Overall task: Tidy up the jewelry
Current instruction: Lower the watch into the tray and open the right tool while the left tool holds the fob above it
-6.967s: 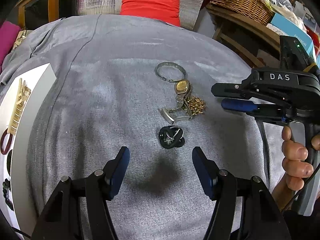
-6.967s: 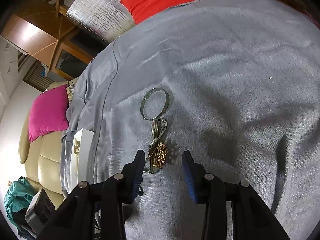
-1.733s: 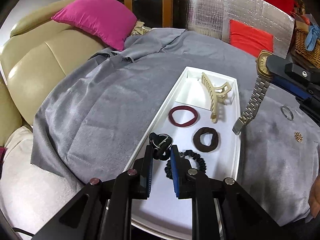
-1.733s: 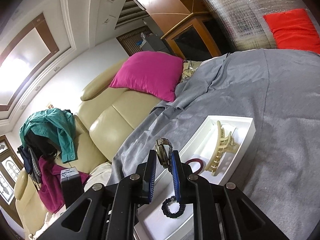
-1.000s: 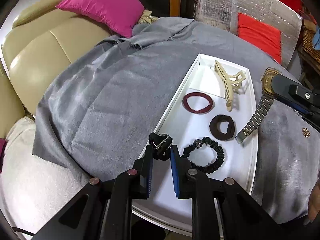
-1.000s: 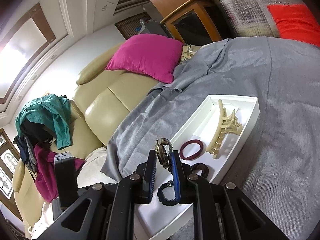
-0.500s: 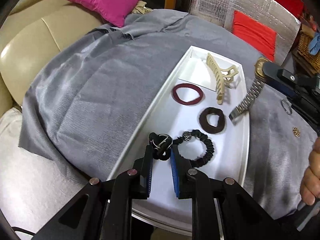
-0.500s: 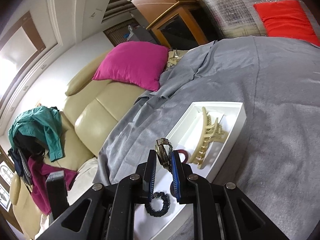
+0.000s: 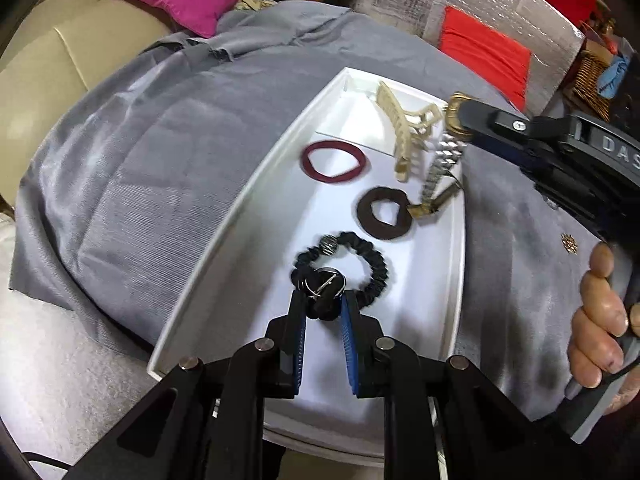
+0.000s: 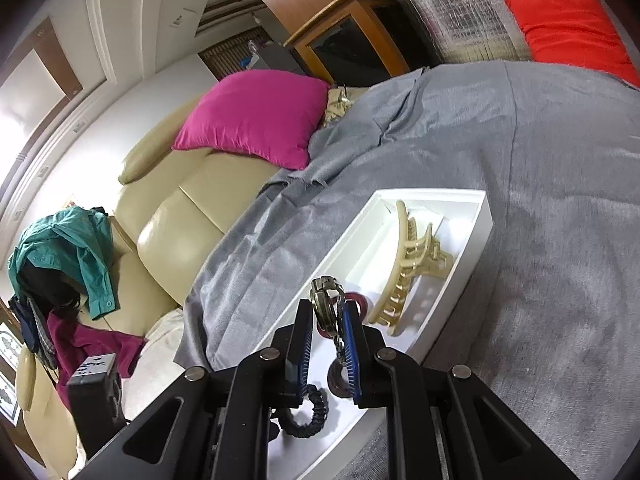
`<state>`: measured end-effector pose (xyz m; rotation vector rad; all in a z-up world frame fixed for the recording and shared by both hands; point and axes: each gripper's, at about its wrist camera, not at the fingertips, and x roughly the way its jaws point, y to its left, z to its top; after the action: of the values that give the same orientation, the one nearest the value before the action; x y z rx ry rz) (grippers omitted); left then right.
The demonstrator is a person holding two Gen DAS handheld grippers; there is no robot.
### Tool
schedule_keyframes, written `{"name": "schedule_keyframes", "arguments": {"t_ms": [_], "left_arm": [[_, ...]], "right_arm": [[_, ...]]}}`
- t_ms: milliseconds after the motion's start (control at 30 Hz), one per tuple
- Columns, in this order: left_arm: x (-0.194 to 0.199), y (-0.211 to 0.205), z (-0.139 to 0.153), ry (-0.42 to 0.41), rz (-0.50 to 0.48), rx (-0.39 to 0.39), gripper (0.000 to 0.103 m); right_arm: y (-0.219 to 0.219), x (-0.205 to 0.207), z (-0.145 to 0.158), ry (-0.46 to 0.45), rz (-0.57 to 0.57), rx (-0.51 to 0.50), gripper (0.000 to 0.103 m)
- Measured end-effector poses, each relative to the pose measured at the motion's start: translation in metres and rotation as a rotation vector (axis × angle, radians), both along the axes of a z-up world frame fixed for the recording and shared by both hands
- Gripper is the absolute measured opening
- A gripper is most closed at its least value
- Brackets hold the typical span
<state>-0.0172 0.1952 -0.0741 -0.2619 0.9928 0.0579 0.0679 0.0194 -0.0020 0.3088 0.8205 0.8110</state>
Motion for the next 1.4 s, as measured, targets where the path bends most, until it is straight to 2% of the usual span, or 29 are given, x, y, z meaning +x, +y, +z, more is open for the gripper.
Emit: {"name": "schedule_keyframes", "arguments": {"t_ms": [267, 500, 700, 833, 1100, 1400], "left_arm": [[0.003, 0.000, -0.004, 0.021, -0.005, -0.021, 0.019], [0.006, -0.004, -0.005, 0.029, -0.015, -0.025, 0.019], [0.009, -0.007, -0.007, 0.042, -0.025, -0.038, 0.019], [0.009, -0.007, -0.008, 0.045, -0.027, -0.046, 0.019], [0.012, 0.006, -0.009, 0.048, -0.026, -0.087, 0.019], [0.012, 0.009, -0.010, 0.054, -0.024, -0.087, 0.019]], "right_arm": [[0.005, -0.002, -0.005, -0.001, 0.004, -0.042, 0.017], [0.007, 0.000, 0.019, -0.070, 0.004, 0.002, 0.017], [0.021, 0.021, 0.033, -0.077, -0.005, 0.040, 0.016], [0.040, 0.041, 0.031, -0.044, -0.007, 0.044, 0.016], [0.073, 0.073, 0.000, 0.014, -0.053, -0.080, 0.016], [0.093, 0.092, -0.019, 0.065, -0.053, -0.224, 0.019]]}}
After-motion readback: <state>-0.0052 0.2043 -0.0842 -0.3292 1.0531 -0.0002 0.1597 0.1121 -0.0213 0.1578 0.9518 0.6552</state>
